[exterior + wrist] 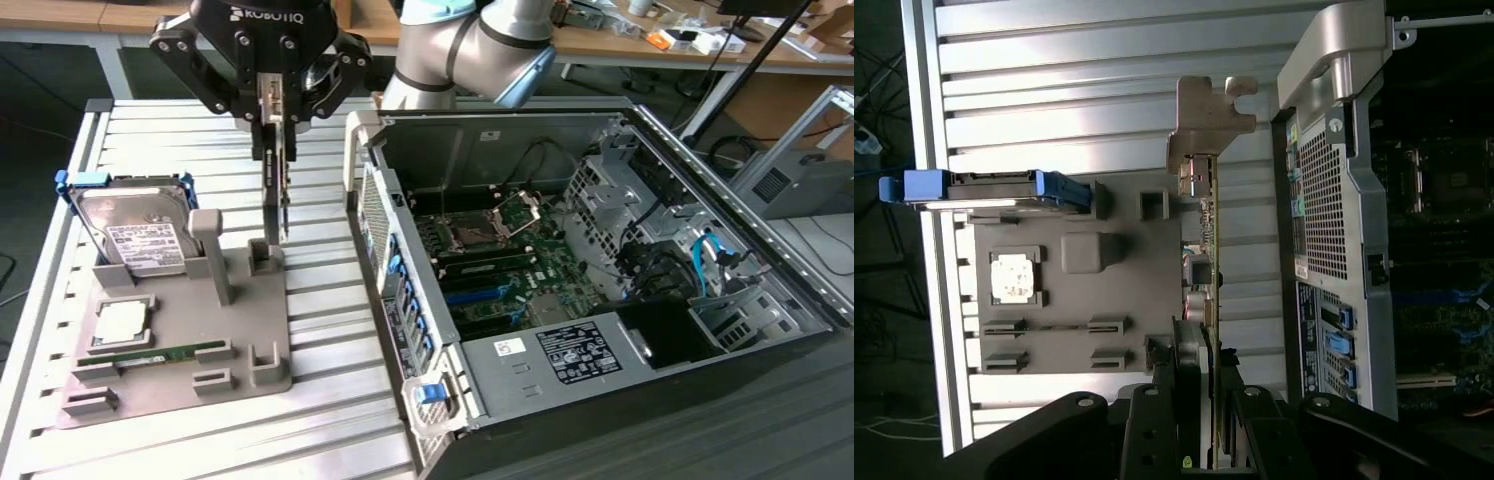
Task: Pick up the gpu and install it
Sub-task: 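Pick up the gpu and move the gpu toward the slot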
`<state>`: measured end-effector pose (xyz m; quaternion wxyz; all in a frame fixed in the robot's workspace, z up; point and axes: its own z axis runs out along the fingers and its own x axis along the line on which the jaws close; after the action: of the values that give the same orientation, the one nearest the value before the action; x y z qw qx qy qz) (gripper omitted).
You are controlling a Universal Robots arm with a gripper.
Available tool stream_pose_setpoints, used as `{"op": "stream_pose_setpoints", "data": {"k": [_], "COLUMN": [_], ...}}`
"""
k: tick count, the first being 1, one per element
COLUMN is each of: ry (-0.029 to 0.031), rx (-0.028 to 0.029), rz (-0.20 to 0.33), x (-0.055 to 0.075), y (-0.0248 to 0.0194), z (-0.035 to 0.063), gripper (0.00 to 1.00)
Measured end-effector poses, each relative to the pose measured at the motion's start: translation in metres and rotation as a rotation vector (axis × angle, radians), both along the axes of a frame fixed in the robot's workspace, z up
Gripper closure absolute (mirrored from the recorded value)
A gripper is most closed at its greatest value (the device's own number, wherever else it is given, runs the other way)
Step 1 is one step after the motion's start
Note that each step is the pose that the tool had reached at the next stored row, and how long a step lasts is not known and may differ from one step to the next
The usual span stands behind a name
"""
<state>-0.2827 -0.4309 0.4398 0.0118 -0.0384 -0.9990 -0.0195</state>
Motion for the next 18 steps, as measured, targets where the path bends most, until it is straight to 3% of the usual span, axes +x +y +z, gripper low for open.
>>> {"op": "stream_pose_setpoints", "data": {"k": [18], "ry": [0.0109], "rx": [0.0], "rz": [0.0], "x": [0.011], "y": [0.0], "z": [0.0], "gripper": [0.73]}}
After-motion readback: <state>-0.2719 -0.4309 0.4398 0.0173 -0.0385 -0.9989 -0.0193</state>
